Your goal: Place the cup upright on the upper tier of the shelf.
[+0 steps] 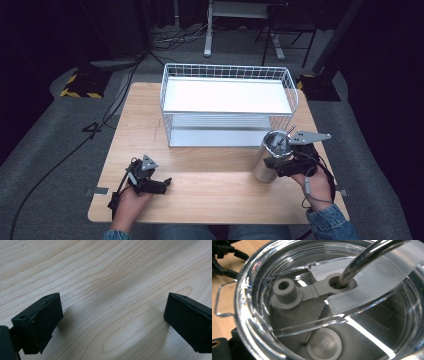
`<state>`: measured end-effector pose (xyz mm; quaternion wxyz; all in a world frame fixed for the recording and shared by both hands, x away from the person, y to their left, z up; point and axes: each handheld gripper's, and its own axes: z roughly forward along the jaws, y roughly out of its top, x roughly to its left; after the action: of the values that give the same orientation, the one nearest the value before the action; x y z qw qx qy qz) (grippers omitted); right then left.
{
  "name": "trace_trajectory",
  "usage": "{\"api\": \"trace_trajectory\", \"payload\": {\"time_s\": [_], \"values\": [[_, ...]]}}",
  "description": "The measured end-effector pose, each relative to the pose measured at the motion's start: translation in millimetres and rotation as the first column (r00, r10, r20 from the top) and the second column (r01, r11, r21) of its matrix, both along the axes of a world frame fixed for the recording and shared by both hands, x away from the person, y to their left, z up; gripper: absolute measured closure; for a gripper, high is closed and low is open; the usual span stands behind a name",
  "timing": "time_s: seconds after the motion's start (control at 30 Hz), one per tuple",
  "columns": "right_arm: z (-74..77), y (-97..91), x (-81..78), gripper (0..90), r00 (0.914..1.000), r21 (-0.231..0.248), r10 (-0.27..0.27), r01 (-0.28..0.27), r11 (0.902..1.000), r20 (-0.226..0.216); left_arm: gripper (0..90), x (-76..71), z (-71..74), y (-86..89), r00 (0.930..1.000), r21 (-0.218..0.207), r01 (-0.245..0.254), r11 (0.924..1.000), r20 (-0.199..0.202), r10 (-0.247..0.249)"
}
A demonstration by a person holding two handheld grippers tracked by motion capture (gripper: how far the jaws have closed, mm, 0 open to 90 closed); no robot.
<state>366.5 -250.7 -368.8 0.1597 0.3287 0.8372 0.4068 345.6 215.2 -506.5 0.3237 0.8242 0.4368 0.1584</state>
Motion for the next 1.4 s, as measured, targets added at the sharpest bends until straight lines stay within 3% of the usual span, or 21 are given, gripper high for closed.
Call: {"api": "trace_trajectory", "payload": {"time_s": [0.7, 0.87, 1.4], "values": [[65.0, 8.6, 3.3, 3.7, 0.9987, 0.004, 0.024, -0.024, 0.9997, 0.045, 2.7, 0.1, 0.0, 0.0, 1.0000, 0.000, 0.001, 1.0000, -0.001, -0.001], [82.7, 9.9, 7.2, 3.7, 0.9988, 0.026, 0.027, -0.028, 0.9993, 0.040, 2.7, 0.0, 0.0, -0.1, 1.0000, -0.003, -0.001, 1.0000, -0.002, 0.001], [132.3, 17.2, 21.0, 3.7, 0.9981, 0.035, -0.001, -0.002, 0.9994, 0.061, 2.7, 0.3, -0.1, -0.1, 1.0000, -0.003, 0.002, 1.0000, -0.003, -0.002]]}}
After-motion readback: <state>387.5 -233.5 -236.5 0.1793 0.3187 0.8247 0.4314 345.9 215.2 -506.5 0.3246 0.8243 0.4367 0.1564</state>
